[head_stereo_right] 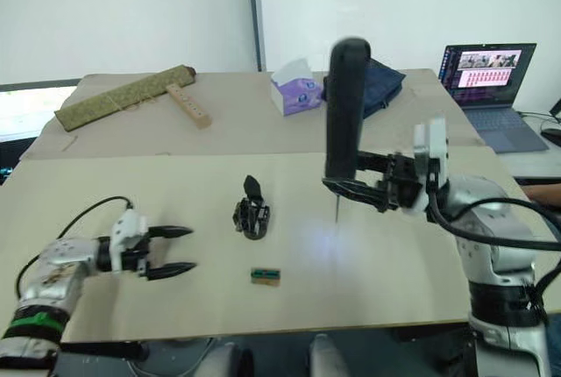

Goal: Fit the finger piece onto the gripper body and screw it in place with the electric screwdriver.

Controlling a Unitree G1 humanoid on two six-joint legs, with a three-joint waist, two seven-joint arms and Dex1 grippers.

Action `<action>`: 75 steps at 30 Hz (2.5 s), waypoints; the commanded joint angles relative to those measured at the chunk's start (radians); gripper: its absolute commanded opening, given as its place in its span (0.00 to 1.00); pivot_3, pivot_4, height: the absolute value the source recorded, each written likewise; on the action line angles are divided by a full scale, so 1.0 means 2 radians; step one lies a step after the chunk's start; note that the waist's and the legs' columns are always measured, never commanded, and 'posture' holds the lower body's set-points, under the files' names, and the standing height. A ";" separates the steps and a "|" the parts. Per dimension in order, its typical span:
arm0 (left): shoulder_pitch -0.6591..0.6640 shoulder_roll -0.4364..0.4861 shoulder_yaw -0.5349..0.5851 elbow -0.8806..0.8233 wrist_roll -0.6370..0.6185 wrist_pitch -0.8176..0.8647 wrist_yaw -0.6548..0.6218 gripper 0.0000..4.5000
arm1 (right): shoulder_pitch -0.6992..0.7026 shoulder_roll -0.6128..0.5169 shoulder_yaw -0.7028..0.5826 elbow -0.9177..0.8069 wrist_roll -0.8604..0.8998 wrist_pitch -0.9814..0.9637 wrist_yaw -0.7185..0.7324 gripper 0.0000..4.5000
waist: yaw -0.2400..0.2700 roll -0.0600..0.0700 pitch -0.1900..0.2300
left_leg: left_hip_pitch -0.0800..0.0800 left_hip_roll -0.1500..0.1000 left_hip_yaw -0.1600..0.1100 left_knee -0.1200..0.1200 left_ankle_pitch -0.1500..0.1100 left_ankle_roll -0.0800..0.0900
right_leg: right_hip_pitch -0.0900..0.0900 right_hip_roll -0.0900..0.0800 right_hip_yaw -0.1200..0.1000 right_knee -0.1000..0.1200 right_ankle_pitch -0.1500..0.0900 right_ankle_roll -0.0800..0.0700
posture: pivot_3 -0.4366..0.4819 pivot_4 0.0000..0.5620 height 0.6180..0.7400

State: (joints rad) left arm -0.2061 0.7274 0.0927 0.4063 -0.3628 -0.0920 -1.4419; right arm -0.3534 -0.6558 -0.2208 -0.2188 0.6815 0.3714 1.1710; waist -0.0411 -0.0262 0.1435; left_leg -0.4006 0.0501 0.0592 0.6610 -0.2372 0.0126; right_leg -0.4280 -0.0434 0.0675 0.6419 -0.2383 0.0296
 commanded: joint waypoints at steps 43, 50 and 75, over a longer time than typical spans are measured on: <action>0.020 -0.110 -0.196 -0.169 0.099 0.025 0.129 0.99 | 0.035 0.144 0.202 -0.067 -0.068 -0.140 0.005 0.43 | 0.018 -0.002 0.002 | 0.001 -0.001 0.001 0.002 0.000 0.000 | 0.003 0.000 0.001 0.000 0.000 0.001 | 0.48 0.27 1.00; 0.024 -0.108 -0.196 -0.173 0.097 0.031 0.131 0.99 | 0.031 0.145 0.200 -0.049 -0.078 -0.150 0.008 0.43 | 0.018 -0.002 0.002 | 0.001 -0.001 0.001 0.002 0.000 0.000 | 0.003 0.000 0.001 0.000 0.000 0.001 | 0.48 0.27 1.00; 0.018 -0.100 -0.193 -0.170 0.096 0.037 0.126 0.99 | 0.028 0.138 0.199 -0.034 -0.084 -0.146 0.013 0.43 | 0.018 -0.002 0.002 | 0.002 -0.001 0.001 0.002 0.000 0.000 | 0.003 0.000 0.001 0.000 0.000 0.001 | 0.48 0.27 1.00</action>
State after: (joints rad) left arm -0.1820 0.5195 -0.2735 0.0355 -0.1888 -0.0374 -1.1909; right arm -0.2803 -0.3831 0.1877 -0.2637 0.4925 0.1080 1.1950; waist -0.0052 -0.0306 0.1481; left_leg -0.3975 0.0482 0.0611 0.6648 -0.2364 0.0117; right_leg -0.4228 -0.0433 0.0690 0.6418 -0.2375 0.0322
